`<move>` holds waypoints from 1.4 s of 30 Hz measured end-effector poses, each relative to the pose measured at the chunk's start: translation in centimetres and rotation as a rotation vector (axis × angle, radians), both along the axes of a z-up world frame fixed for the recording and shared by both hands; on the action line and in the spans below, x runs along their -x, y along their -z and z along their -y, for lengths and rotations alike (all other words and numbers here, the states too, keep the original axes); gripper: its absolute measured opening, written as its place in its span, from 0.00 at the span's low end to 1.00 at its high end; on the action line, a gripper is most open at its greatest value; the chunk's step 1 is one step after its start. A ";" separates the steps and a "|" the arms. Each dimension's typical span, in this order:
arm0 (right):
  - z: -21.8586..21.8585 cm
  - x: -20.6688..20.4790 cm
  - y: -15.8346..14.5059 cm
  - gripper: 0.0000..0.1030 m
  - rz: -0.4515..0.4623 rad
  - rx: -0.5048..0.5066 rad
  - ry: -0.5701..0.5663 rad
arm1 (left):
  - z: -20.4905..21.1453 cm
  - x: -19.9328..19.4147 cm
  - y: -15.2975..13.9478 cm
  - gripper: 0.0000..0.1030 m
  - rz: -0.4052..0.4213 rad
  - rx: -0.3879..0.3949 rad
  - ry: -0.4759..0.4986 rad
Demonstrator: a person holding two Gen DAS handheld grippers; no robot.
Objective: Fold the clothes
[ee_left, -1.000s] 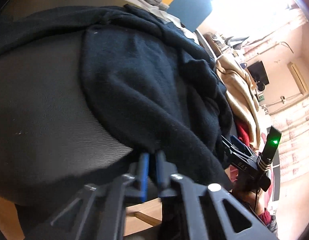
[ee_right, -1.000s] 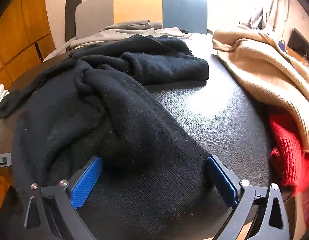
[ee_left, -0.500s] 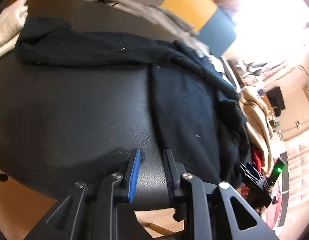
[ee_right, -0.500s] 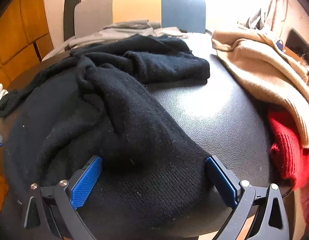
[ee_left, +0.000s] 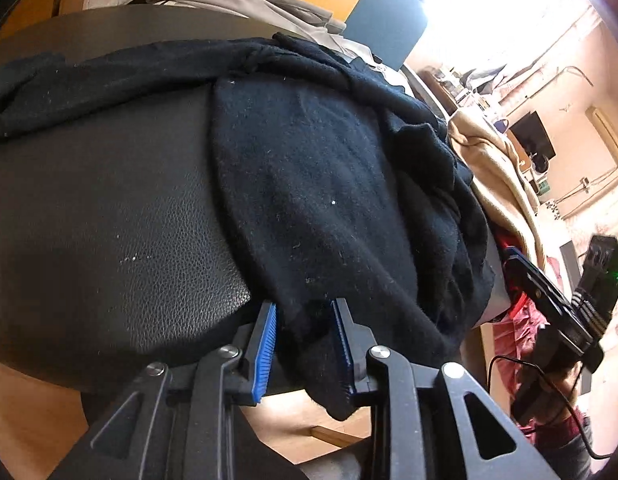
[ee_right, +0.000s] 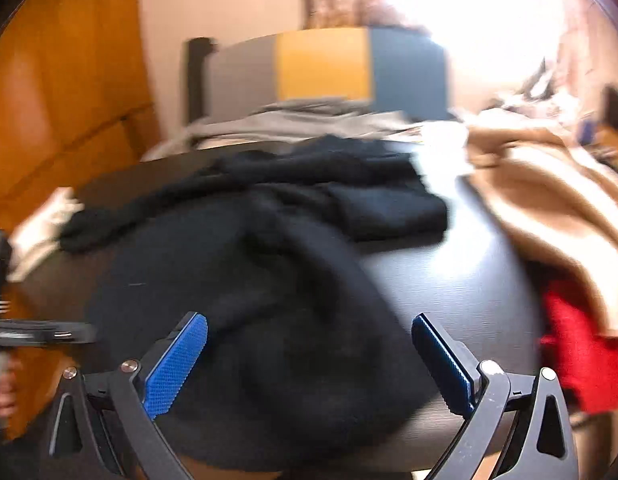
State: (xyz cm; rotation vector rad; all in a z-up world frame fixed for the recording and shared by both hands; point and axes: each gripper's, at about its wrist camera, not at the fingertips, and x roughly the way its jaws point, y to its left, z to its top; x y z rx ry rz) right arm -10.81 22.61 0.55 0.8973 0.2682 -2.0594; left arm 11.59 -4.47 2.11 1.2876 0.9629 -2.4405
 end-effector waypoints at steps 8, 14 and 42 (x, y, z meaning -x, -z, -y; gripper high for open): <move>2.0 -0.3 2.9 1.00 0.053 -0.129 0.009 | -1.0 1.6 -0.5 0.26 0.042 0.117 0.032; 3.0 -0.9 4.4 1.00 0.045 -0.211 0.058 | -1.4 2.9 -0.5 0.10 0.048 0.208 0.063; 4.9 -5.2 4.2 1.00 0.068 -0.266 -0.110 | 2.2 0.7 -1.0 0.27 -0.020 0.162 0.037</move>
